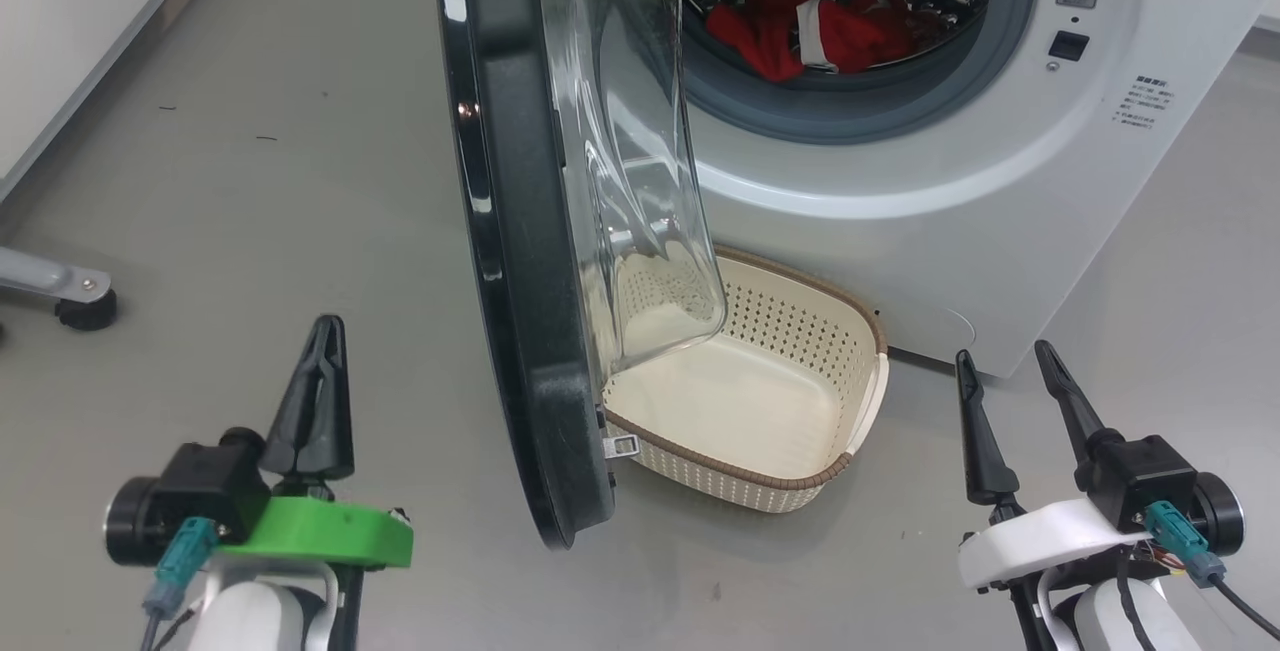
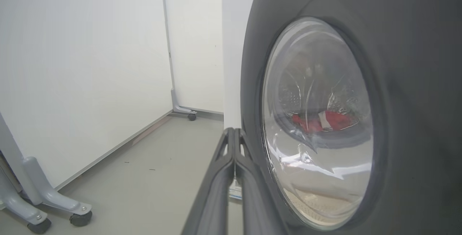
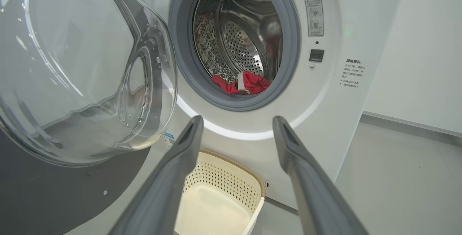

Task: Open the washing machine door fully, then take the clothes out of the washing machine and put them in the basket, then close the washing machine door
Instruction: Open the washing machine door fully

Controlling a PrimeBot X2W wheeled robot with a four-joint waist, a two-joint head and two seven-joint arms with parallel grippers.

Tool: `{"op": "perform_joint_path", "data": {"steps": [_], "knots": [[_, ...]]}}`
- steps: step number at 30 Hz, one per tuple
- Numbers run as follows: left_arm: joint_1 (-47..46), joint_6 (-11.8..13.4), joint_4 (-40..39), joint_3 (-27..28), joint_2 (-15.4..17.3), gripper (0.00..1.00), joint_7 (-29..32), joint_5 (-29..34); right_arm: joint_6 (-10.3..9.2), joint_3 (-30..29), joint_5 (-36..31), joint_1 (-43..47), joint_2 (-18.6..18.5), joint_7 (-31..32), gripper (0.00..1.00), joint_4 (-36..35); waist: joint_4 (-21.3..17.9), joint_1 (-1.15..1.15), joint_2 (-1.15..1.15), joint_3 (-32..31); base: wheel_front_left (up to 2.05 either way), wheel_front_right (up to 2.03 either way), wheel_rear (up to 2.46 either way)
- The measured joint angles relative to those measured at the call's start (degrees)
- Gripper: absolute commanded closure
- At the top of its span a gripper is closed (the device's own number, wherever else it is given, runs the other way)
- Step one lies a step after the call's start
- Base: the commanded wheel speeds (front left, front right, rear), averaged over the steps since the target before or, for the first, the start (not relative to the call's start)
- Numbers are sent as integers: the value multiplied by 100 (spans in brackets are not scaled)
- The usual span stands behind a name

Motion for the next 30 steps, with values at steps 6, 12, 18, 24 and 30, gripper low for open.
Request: {"op": "perform_joint_path", "data": {"steps": [6, 12, 18, 24, 30], "knots": [[-291, 29, -815, 171, -3, 100, -18, 168, 58, -46, -42, 7, 48, 0, 0, 0, 16, 0, 0, -16, 0, 0, 0], [-547, -26, -1717, 145, -3, 100, -32, 248, 122, -76, -57, 12, 76, 0, 0, 4, 14, 0, 0, -30, 0, 0, 0], [-636, -182, -2471, -204, -2, 100, -33, 226, 143, -107, -112, 27, 98, 0, 0, 22, -10, 0, 0, -48, 0, 0, 0], [-630, -397, -2753, -724, 1, 100, -33, 122, 194, -138, -153, 73, 123, 4, 0, 48, -41, 0, 0, -55, 0, 0, 0], [-347, -639, -2573, -1517, 9, 100, -33, 86, 245, -170, -212, 94, 159, 4, 0, 64, -78, 0, 0, -56, 0, 0, 0]]}}
